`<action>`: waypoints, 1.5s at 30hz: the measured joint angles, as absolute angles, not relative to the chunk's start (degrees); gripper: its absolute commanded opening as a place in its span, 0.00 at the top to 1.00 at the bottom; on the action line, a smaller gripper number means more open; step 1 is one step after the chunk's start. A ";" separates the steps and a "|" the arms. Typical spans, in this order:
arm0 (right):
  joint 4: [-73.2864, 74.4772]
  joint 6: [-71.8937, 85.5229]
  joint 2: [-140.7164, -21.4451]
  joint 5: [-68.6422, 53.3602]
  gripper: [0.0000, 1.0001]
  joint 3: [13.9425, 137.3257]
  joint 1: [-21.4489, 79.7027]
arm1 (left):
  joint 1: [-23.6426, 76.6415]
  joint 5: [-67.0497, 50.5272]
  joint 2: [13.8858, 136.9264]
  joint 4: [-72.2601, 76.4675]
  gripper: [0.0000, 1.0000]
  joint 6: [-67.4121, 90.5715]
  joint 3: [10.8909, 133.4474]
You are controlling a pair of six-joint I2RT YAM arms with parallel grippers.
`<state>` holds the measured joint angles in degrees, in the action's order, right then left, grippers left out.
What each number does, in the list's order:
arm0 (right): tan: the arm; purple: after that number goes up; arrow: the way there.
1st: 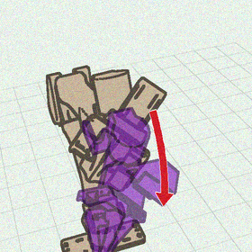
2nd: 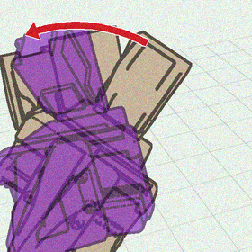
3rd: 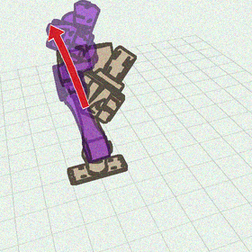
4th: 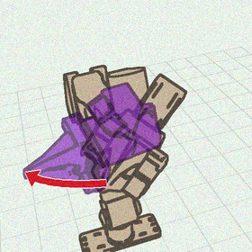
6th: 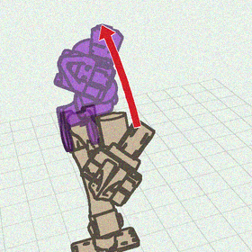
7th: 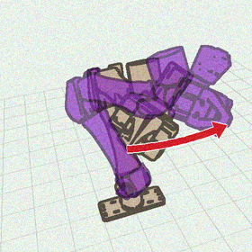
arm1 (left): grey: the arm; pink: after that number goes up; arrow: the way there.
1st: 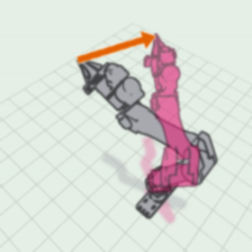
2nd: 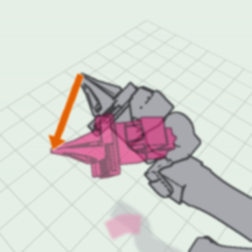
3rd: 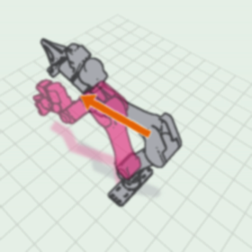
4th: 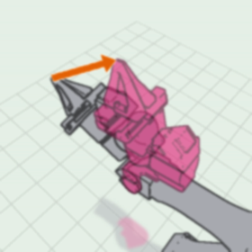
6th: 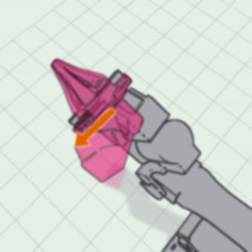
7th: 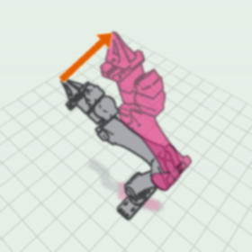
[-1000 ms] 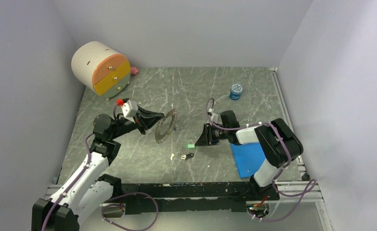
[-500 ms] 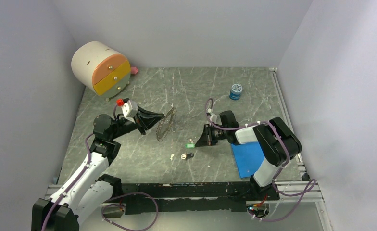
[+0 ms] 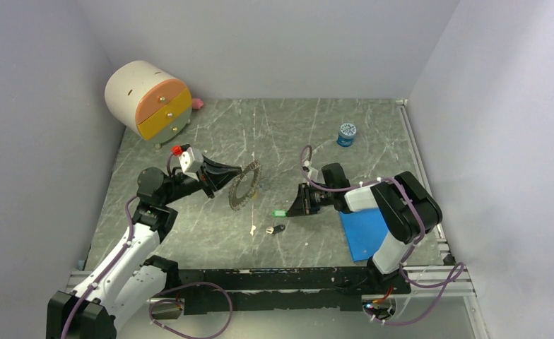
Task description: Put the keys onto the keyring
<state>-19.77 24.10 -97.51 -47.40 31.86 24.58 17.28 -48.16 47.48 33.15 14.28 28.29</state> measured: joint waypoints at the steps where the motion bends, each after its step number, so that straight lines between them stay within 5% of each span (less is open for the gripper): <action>1: -19.46 23.92 -97.49 -47.00 0.80 31.86 24.71 | 17.28 -48.16 47.48 33.15 0.98 14.28 28.29; 11: -18.06 22.96 -96.49 -44.58 0.84 31.88 25.85 | 17.28 -48.14 47.48 33.08 0.98 14.26 28.29; 16: -17.93 22.72 -96.31 -43.42 1.00 32.05 26.17 | 17.28 -48.14 47.46 33.06 0.97 14.26 28.29; 45: 0.93 10.48 -64.51 -19.31 1.00 41.52 26.41 | 17.28 -45.60 47.11 31.14 0.98 7.07 24.73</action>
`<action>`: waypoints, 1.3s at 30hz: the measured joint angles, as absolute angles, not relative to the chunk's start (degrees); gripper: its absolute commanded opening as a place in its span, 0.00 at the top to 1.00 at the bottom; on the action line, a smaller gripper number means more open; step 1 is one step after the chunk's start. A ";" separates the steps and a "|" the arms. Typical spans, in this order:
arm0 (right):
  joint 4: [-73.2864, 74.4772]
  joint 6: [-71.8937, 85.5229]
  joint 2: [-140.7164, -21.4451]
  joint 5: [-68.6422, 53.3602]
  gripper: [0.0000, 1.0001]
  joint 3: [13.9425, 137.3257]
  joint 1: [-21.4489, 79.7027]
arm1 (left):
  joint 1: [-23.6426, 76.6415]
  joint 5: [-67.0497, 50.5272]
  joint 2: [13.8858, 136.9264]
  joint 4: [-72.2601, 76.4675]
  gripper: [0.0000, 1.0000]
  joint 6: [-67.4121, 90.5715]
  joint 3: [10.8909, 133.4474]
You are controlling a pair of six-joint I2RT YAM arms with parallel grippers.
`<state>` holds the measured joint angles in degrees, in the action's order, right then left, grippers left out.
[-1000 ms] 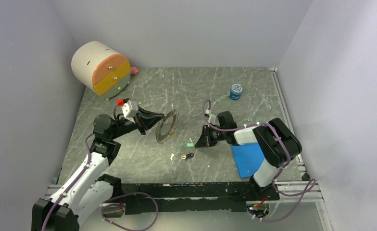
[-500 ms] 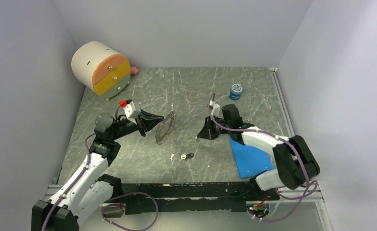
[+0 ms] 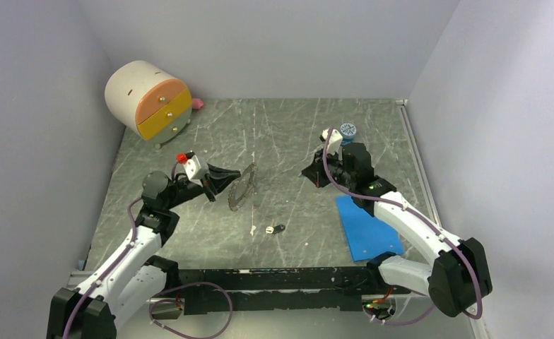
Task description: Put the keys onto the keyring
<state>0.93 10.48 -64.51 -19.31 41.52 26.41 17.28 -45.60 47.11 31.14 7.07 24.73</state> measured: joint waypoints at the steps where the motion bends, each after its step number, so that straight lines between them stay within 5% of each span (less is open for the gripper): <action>1: 1.17 10.15 -64.53 -19.31 1.00 41.52 26.39 | 17.28 -45.63 47.51 32.62 0.98 7.05 24.21; 22: 1.85 4.19 -58.22 -31.42 1.00 41.52 25.69 | 17.47 -56.34 51.79 73.52 0.97 -0.58 15.55; 29: 4.75 2.31 -60.14 -35.99 1.00 42.61 25.69 | 17.72 -56.47 50.26 71.16 0.97 -1.65 15.86; 39: 7.38 1.63 -61.73 -39.68 1.00 45.76 25.85 | 17.72 -54.28 45.32 45.84 0.97 4.69 25.50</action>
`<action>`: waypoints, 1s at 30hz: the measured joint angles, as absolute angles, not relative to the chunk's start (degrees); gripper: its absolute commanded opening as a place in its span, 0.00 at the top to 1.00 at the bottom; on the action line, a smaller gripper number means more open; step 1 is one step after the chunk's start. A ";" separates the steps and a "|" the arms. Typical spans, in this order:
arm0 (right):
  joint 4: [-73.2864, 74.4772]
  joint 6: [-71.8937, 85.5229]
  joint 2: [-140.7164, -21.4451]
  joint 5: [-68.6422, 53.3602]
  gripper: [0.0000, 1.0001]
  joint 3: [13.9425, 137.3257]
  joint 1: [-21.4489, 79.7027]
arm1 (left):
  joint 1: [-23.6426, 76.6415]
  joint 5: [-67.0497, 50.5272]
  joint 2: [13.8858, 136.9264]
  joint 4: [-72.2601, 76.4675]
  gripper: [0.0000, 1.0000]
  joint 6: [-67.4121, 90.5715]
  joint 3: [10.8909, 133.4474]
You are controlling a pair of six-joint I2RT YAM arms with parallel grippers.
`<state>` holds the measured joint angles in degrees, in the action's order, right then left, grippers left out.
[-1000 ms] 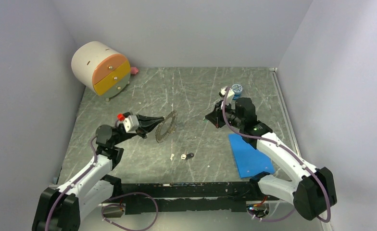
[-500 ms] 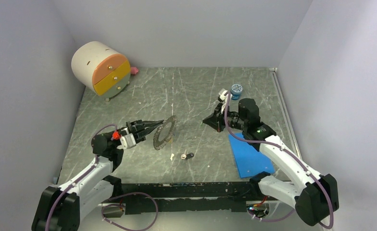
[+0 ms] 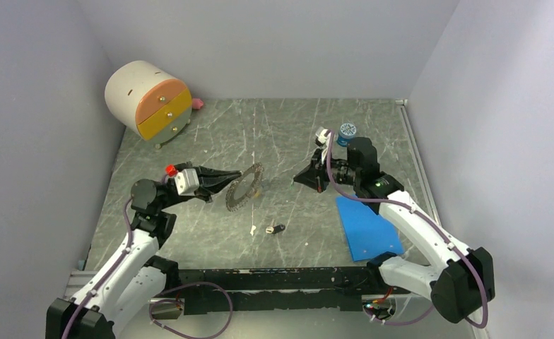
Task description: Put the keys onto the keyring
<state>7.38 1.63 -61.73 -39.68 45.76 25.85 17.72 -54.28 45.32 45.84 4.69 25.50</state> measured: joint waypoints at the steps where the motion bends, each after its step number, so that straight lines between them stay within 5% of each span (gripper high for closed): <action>1: 7.44 1.63 -62.02 -39.81 1.00 46.41 26.04 | 17.72 -54.06 44.56 43.77 0.97 5.50 25.50; 14: 8.58 1.98 -66.41 -40.71 1.00 52.01 28.08 | 17.74 -51.27 48.14 18.70 0.97 9.76 34.11; 30: 11.03 3.90 -76.58 -41.41 1.00 62.24 37.34 | 17.76 -49.69 50.09 17.80 0.97 9.63 31.70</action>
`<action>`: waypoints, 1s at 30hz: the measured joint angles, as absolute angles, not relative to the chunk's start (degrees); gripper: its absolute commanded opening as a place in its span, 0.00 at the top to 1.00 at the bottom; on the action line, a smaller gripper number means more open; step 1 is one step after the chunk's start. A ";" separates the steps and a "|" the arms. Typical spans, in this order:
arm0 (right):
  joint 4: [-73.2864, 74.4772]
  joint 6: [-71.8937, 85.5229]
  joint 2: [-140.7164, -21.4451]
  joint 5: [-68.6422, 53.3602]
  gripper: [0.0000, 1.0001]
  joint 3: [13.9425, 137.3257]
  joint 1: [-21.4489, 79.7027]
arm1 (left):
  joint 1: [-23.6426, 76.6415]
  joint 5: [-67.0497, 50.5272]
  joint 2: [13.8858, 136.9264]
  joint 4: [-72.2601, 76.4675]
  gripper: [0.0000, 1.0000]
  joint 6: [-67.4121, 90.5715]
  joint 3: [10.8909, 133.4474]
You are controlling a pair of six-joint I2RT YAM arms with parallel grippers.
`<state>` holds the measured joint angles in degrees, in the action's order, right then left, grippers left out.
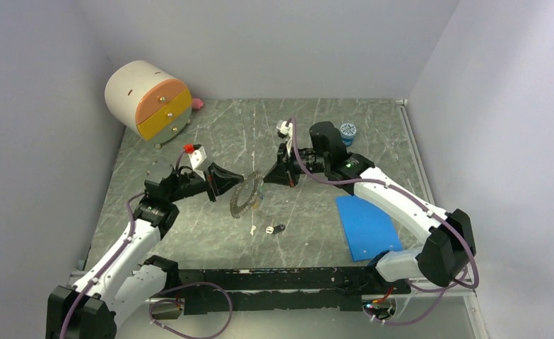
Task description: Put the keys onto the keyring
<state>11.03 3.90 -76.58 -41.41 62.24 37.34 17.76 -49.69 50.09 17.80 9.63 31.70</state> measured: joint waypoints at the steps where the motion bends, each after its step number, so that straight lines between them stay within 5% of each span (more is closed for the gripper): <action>1: 11.18 3.90 -76.88 -41.39 1.00 62.63 37.76 | 17.82 -49.69 49.76 18.57 0.97 9.30 30.87; 30: 14.59 3.86 -81.84 -41.52 1.00 67.81 42.09 | 22.65 -48.42 49.76 26.92 0.97 2.74 26.57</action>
<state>14.59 3.86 -81.84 -41.52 67.81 42.09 22.65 -48.42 49.76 26.92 2.74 26.57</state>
